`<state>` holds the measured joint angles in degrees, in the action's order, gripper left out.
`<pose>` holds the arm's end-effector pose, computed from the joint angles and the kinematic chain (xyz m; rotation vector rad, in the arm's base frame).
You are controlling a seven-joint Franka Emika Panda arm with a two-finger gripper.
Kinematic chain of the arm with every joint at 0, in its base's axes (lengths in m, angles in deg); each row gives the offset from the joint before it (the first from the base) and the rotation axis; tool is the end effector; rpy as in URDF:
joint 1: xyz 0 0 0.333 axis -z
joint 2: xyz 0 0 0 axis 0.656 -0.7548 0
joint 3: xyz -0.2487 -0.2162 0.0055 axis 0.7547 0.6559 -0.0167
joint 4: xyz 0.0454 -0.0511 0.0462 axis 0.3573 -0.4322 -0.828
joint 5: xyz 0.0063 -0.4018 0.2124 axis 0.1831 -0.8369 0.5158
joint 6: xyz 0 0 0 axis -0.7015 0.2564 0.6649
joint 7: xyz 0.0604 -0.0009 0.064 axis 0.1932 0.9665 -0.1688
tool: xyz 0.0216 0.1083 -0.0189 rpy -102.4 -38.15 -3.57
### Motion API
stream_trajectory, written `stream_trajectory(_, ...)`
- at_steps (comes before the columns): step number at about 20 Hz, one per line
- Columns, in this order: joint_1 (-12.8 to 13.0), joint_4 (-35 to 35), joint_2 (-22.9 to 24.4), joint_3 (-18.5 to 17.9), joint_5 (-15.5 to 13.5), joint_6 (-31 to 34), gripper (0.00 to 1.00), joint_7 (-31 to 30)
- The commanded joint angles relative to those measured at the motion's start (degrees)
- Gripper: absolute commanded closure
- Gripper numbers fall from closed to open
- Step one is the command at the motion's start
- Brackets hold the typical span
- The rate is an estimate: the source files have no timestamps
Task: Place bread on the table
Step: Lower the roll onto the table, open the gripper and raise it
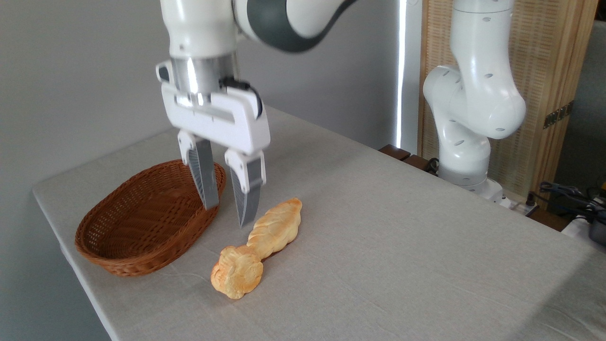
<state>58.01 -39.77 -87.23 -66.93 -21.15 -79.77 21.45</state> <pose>0.6247 -0.0605 0.5432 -2.9071 0.9749 -0.1737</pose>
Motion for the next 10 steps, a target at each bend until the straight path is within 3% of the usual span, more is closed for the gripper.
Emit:
stream_trajectory(1, 0.92, 6.43, 0.21, 0.12, -4.11, 10.34, 0.00, 0.46)
stream_trajectory(10, 0.92, 8.11, -0.40, 0.83, -4.74, 12.04, 0.00, 0.90)
